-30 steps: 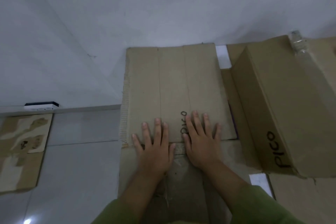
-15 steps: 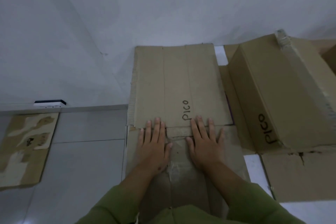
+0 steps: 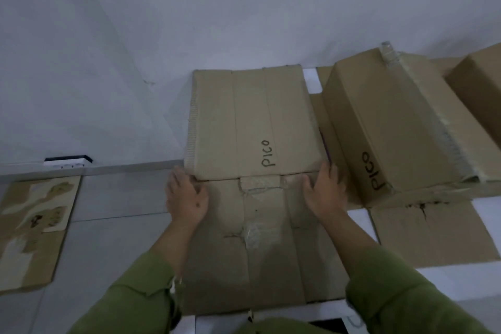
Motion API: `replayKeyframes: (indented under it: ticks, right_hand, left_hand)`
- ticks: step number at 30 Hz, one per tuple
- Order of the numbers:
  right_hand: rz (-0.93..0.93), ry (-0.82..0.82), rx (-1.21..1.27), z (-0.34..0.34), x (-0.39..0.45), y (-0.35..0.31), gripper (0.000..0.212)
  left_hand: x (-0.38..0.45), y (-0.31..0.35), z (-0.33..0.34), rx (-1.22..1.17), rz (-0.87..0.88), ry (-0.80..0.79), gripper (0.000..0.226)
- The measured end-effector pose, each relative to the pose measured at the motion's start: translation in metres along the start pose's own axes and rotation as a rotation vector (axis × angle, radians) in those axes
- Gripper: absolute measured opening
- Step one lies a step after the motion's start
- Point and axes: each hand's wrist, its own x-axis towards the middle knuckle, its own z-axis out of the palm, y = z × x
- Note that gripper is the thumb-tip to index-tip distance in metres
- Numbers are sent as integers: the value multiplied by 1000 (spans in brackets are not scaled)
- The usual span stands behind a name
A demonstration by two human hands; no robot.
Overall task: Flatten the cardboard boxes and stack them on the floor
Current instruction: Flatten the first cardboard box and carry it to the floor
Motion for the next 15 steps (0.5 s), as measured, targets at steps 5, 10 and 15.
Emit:
replayKeyframes:
  ticks: [5,10,15]
  right_hand:
    - [101,38,218,-13,6,2,48]
    - [121,70,413,-16,-5,0,41]
    - [70,173,473,-18,-30,-3,32]
  left_hand:
    - [-3,11,-17,-331,-84,-56,26]
    - [-6,3,-29,-429,-146,-1,28]
    - [-19,-2,-40,-411,-117,1,24]
